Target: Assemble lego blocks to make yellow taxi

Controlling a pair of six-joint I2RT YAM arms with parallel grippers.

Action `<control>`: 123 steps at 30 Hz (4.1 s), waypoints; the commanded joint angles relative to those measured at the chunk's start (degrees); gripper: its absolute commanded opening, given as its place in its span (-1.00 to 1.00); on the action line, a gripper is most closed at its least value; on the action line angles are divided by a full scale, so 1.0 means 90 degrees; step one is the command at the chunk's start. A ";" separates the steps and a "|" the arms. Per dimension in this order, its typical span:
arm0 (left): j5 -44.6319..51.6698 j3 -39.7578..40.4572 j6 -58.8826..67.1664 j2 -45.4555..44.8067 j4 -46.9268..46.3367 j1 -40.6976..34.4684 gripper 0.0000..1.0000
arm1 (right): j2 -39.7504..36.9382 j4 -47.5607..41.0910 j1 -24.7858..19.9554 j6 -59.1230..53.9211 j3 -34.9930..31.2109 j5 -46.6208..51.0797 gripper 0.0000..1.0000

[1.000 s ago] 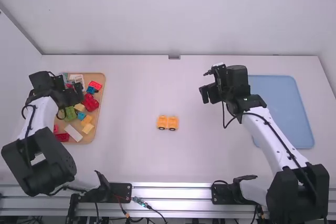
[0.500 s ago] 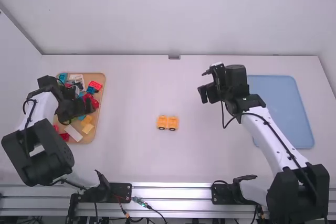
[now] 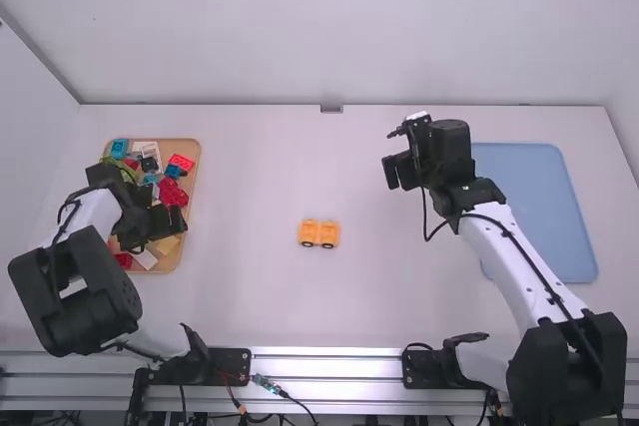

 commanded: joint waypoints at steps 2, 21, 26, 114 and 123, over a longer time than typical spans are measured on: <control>-0.0022 0.0017 0.0233 -0.0340 -0.0085 -0.0070 0.98 | -0.0099 0.0163 -0.0017 -0.0024 0.0205 0.0141 0.98; 0.0327 0.0954 0.2926 -0.0382 -0.0670 -0.0034 0.98 | -0.0097 0.0109 -0.1066 0.0019 0.0205 -0.0265 0.98; -0.0132 0.1170 0.3145 -0.0382 -0.1858 -0.0029 0.98 | -0.0097 0.0160 -0.1421 -0.0306 0.0205 -0.0828 0.98; -0.0452 -0.0236 0.4787 0.0813 0.0546 0.0357 0.43 | -0.0097 -0.0041 -0.1462 -0.0792 0.0193 -0.1569 0.99; -0.0241 -0.0253 0.4784 0.0813 0.0483 0.0357 0.40 | -0.0097 -0.0078 -0.1464 -0.0792 0.0193 -0.1571 0.98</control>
